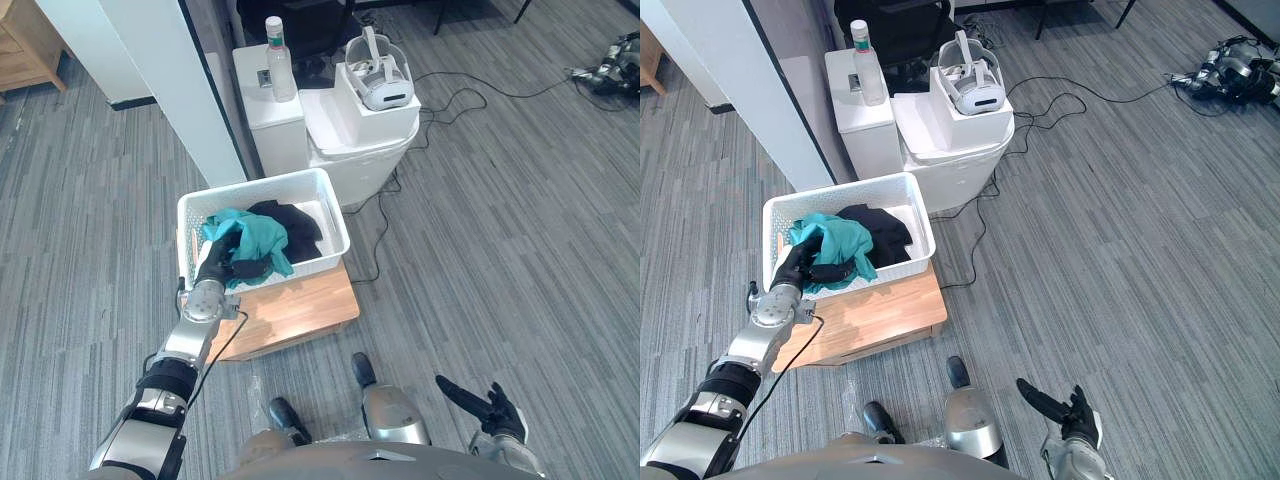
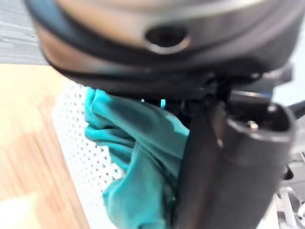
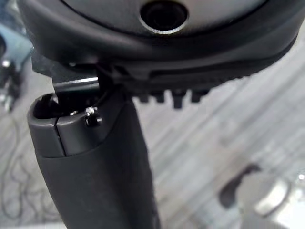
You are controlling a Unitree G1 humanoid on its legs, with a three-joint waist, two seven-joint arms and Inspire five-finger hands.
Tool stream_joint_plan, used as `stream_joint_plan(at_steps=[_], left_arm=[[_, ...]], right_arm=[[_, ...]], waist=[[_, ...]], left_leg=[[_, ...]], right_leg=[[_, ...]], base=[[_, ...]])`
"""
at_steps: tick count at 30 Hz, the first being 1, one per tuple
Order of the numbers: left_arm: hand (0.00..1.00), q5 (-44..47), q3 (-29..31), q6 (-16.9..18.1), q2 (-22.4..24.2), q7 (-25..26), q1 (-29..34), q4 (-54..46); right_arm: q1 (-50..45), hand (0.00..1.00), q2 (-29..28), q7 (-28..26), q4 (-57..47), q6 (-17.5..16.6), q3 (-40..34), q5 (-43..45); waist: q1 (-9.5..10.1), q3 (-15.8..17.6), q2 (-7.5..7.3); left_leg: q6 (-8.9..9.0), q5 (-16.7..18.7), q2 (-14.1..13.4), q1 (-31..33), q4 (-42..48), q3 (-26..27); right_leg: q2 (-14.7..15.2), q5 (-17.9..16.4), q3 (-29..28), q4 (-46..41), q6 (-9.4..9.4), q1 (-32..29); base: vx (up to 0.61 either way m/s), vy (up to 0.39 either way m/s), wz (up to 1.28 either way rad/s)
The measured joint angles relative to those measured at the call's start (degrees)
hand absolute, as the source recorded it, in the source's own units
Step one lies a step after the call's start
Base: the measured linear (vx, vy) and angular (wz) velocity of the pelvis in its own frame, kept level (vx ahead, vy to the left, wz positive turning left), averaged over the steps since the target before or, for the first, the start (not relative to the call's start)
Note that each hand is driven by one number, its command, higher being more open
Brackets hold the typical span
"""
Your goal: Tidy up the quilt and then pick up the clothes from the bed and put them into the laundry hamper
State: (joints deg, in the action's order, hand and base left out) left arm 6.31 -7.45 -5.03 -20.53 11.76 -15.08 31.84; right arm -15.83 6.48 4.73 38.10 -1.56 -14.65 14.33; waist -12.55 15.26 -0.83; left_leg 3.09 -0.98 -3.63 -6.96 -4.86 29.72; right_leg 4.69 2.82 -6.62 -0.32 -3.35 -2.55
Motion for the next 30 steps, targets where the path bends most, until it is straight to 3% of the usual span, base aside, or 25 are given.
stream_joint_plan(at_steps=[8,13,22,27,30], left_arm=[[1.0,-0.3,5.5,1.4,0.5,2.9,3.4,-3.4],[1.0,-0.4,9.1,0.9,-0.5,2.7,3.4,-6.6],[1.0,0.7,14.1,-1.3,-5.3,-3.4,4.5,-10.9],[1.0,7.1,16.0,0.3,-4.7,1.2,9.9,-19.8],[1.0,10.3,18.9,4.6,-0.4,7.9,14.8,-24.1]], right_arm=[[-1.5,1.0,0.0,-3.7,2.3,-0.6,0.7,-2.8],[-2.0,1.0,0.0,-5.4,3.1,-0.6,0.7,-2.9],[-1.9,1.0,0.1,-6.0,4.0,0.0,1.9,-2.9],[-1.8,1.0,0.1,-6.4,5.1,0.1,1.7,-5.0],[-1.5,1.0,-0.1,-6.5,6.8,0.3,1.7,-4.9]], waist=[[0.07,-0.3,0.47],[1.34,-1.5,1.47],[4.24,-5.7,1.83],[4.56,-6.3,0.87],[5.23,-6.6,0.5]], left_leg=[[0.94,0.2,-1.1,-3.7,0.0,-1.3],[1.09,0.1,-1.4,-4.7,-0.1,-2.6],[1.22,-0.1,-1.4,-5.6,-0.3,-4.0],[1.15,0.0,-1.0,-5.2,-0.3,-4.9],[1.06,0.0,-0.8,-5.1,-0.3,-5.8]], right_leg=[[-0.8,-0.5,1.8,0.6,-0.32,4.7],[-0.8,-0.5,3.4,1.5,-0.34,6.8],[-0.5,-0.7,4.9,2.3,-0.43,8.6],[0.0,-0.8,5.9,2.7,-0.67,8.9],[0.3,-0.6,6.8,3.4,-0.68,9.8]], base=[[0.0,-0.012,0.08],[0.01,-0.021,0.16],[-0.02,-0.017,0.09],[0.0,-0.005,0.09],[0.04,-0.002,0.12]])
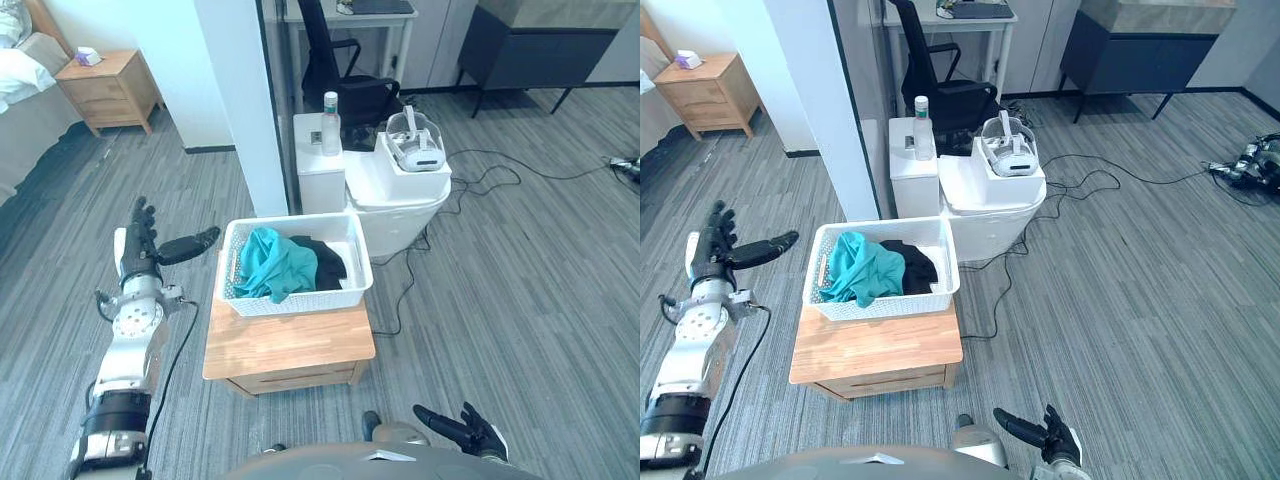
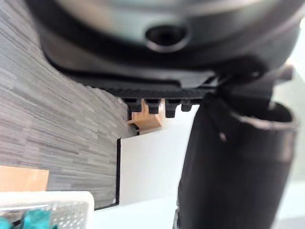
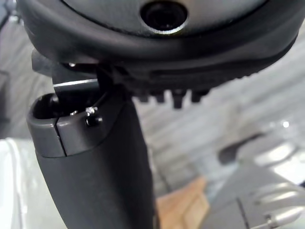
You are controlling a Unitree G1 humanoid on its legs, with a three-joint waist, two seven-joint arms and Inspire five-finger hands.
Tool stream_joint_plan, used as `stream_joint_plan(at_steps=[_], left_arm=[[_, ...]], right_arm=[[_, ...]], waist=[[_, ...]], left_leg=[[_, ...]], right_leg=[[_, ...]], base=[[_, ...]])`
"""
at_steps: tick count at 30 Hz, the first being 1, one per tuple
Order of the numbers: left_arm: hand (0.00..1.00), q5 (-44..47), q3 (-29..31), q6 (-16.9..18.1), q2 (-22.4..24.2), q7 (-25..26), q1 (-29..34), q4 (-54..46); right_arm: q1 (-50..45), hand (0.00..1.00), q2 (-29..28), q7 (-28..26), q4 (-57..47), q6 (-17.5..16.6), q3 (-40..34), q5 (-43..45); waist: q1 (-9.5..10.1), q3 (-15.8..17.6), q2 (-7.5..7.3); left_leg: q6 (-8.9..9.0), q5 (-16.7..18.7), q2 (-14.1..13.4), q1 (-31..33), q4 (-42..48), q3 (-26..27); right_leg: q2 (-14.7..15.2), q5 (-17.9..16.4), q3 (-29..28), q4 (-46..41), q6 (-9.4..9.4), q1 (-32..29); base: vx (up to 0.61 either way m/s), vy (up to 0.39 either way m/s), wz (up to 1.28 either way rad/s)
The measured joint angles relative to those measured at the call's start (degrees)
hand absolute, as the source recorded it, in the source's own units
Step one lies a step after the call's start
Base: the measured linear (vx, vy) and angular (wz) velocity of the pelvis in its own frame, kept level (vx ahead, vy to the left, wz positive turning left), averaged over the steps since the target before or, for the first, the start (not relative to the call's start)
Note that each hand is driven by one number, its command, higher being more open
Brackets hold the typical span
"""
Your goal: Tidy up the quilt and then pick up the clothes from the bed and put them into the laundry hamper
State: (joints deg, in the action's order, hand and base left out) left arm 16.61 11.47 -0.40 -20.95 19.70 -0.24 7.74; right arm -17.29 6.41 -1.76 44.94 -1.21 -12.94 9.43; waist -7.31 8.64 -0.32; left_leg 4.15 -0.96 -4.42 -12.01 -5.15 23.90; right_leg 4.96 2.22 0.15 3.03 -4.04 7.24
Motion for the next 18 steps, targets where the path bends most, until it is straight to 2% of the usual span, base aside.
stream_joint_plan(at_steps=[1,4,7,9,12,15,18], left_arm=[[1.0,1.5,1.4,0.9,1.9,1.9,2.1,-0.9],[1.0,6.2,3.0,1.5,5.3,2.8,7.0,-0.1],[1.0,9.7,3.0,-1.0,8.2,-4.6,13.1,10.1],[1.0,9.5,2.2,-3.5,10.6,-11.8,17.9,21.7],[1.0,7.3,0.0,-4.1,13.1,-17.8,22.7,33.0],[1.0,5.0,0.4,-3.9,14.8,-20.4,23.9,37.9],[1.0,-3.3,0.0,-1.3,14.4,-20.2,23.1,38.1]], right_arm=[[0.0,1.0,-0.1,0.0,0.4,0.1,0.0,0.0],[0.3,1.0,-0.1,0.1,0.5,1.0,0.0,0.0],[0.9,1.0,-0.2,0.5,2.1,1.0,0.0,0.4],[2.5,1.0,-0.7,0.1,4.2,0.7,-0.1,0.5],[3.6,1.0,-2.4,-1.0,6.0,-0.5,-1.9,0.4],[5.1,1.0,-2.9,-1.7,8.2,-1.0,-3.5,0.3],[5.4,1.0,-2.8,-1.7,9.1,-1.1,-4.1,0.4]], waist=[[0.63,0.0,0.01],[1.46,-0.1,0.08],[2.78,-0.6,-0.15],[3.77,-1.7,-0.86],[5.64,-2.2,-1.63],[6.15,-2.4,-1.92],[6.11,-2.8,-0.92]], left_leg=[[0.0,0.0,0.0,0.0,0.0,-0.2],[0.0,0.0,0.0,0.3,0.0,-1.1],[0.07,0.0,0.0,-0.3,0.0,-2.3],[0.25,0.2,-0.1,-0.6,0.0,-2.7],[0.28,0.2,-0.1,-0.5,0.0,-2.9],[0.3,0.4,0.0,-0.4,0.0,-3.0],[0.19,0.8,0.1,-0.5,0.0,-2.8]], right_leg=[[0.0,-0.1,0.1,0.0,-0.03,0.0],[0.1,-0.4,1.1,0.0,-0.15,0.3],[0.1,-1.0,2.3,0.0,-0.19,1.2],[0.1,-1.5,2.8,0.1,-0.14,1.8],[0.1,-1.6,3.0,0.1,-0.09,1.8],[0.2,-1.9,3.0,0.0,-0.11,1.8],[0.2,-2.0,2.8,-0.1,0.0,1.7]], base=[[0.03,-0.008,0.06],[0.03,-0.022,0.18],[0.02,-0.023,0.22],[0.02,-0.024,0.12],[0.0,-0.018,0.04],[-0.03,-0.001,0.02],[-0.05,0.002,-0.03]])
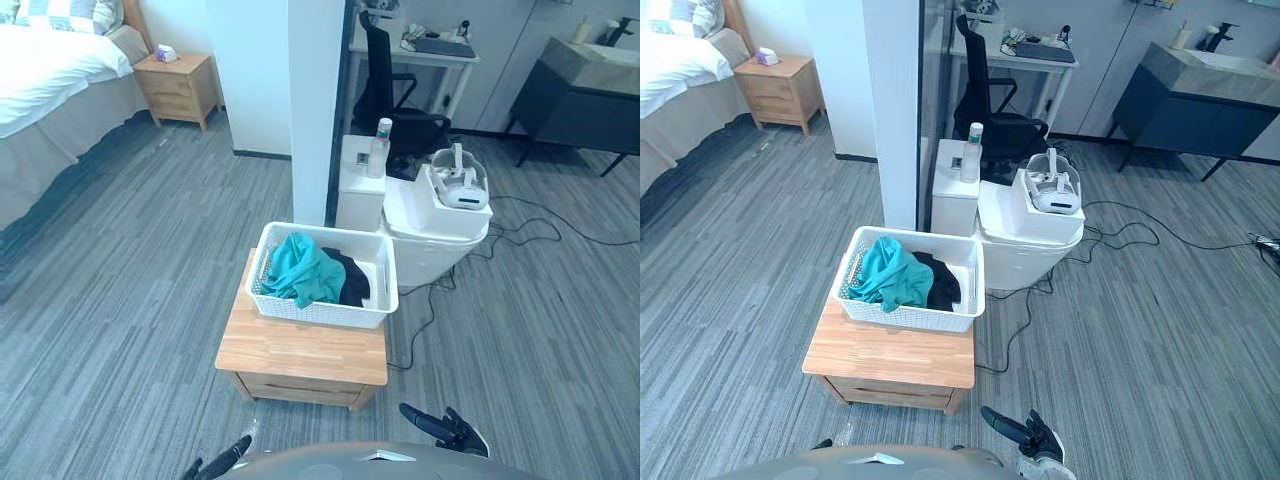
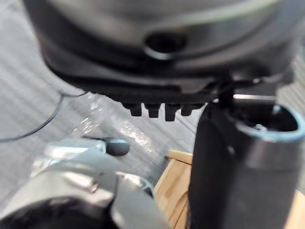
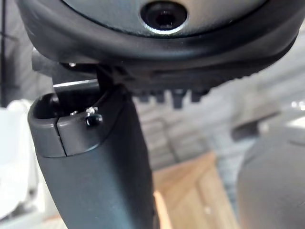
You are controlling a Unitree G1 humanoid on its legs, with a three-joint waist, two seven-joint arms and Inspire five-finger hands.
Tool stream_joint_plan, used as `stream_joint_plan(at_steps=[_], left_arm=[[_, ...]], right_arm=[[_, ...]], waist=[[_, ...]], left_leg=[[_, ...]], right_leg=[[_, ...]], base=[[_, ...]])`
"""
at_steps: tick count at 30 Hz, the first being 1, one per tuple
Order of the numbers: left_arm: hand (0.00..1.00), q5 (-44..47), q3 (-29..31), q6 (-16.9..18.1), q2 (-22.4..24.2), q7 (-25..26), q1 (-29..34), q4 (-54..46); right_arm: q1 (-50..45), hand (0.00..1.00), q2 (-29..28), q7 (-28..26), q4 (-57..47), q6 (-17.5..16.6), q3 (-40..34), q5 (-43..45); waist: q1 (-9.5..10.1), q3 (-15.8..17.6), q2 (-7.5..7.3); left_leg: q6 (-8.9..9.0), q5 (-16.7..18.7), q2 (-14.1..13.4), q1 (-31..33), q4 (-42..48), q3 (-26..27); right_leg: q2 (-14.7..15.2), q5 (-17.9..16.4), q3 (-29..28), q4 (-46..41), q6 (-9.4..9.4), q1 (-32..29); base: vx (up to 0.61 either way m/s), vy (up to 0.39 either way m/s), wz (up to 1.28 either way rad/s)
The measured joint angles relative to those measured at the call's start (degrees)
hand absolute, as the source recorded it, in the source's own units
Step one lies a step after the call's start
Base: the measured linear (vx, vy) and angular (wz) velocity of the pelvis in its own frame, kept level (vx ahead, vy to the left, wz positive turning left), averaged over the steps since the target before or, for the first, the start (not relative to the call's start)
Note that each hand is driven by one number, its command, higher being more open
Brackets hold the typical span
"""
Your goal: Tidy up the quilt and then pick up the clothes from the bed and put them into the laundry hamper
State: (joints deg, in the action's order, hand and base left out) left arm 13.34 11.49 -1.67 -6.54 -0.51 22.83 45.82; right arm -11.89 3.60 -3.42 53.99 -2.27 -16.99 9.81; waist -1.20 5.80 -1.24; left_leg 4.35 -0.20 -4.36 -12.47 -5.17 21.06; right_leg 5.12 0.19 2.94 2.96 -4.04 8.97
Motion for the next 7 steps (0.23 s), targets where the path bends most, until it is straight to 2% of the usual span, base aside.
stream_joint_plan(at_steps=[3,7], left_arm=[[1.0,-5.4,-1.7,0.1,0.3,1.5,-2.6,2.8],[1.0,-9.7,-1.3,-0.9,1.1,2.9,-4.3,4.8]], right_arm=[[-0.6,1.0,0.1,0.1,0.8,0.0,-1.0,0.2],[-0.7,1.0,0.2,0.4,3.7,0.6,-1.9,0.2]], waist=[[-0.79,-0.9,1.51],[-0.72,-1.0,1.97]], left_leg=[[-0.18,0.3,0.1,0.0,0.0,0.6],[0.0,0.6,0.0,0.2,0.0,0.8]], right_leg=[[-0.1,0.0,-0.2,0.2,0.0,-0.2],[-0.2,-0.1,-0.2,0.2,-0.02,-0.5]], base=[[0.0,0.002,-0.09],[0.01,0.0,-0.02]])
